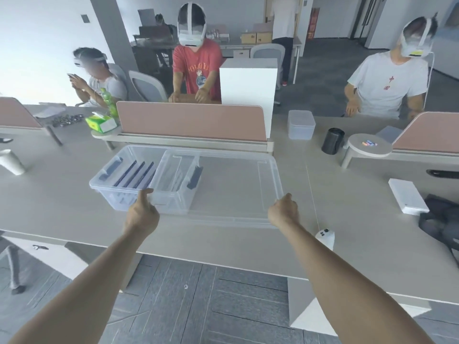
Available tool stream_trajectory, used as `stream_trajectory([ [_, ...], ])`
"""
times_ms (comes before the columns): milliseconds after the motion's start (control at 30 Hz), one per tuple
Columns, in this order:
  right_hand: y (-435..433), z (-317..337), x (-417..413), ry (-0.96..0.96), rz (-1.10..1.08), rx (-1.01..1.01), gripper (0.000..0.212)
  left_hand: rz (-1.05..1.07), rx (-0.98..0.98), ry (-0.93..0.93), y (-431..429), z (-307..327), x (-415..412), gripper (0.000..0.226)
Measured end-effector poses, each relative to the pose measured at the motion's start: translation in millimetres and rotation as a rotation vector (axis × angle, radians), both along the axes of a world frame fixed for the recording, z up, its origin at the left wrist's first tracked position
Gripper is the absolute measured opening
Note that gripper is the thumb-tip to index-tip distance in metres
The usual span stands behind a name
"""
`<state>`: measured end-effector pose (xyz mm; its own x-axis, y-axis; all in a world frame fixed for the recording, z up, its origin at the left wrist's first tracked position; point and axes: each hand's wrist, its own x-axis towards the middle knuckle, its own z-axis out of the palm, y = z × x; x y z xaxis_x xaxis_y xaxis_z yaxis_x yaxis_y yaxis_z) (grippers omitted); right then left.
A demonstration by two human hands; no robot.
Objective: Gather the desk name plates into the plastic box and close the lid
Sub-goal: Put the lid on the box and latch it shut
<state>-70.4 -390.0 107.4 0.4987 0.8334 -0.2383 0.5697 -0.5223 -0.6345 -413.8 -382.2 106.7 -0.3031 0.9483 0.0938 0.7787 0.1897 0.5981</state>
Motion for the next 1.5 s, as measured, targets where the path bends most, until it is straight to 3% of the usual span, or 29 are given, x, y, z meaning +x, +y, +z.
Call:
stream_trajectory([
  [233,42,2,-76,-0.066,0.084,0.061,0.031,0.208,-0.130,-0.014,10,-4,-72,0.058],
  [433,77,3,-160,-0.089,0.151,0.088,0.032,0.303,-0.133,-0.266,45,-8,-150,0.051],
  [667,123,9,-231,-0.048,0.154,0.048,0.033,0.389,-0.125,-0.186,95,-14,-227,0.042],
  [833,164,4,-244,0.100,0.104,-0.063,0.047,0.393,-0.102,-0.180,129,-20,-254,0.032],
  [1000,214,-17,-251,0.120,0.154,-0.108,0.042,0.395,-0.116,-0.173,171,-30,-262,0.030],
  [1300,279,-44,-245,-0.104,0.303,-0.220,0.066,0.365,-0.107,-0.072,236,-43,-274,0.031],
  [1500,284,-52,-253,-0.235,0.280,-0.263,0.053,0.277,-0.162,-0.044,266,-54,-282,0.032],
])
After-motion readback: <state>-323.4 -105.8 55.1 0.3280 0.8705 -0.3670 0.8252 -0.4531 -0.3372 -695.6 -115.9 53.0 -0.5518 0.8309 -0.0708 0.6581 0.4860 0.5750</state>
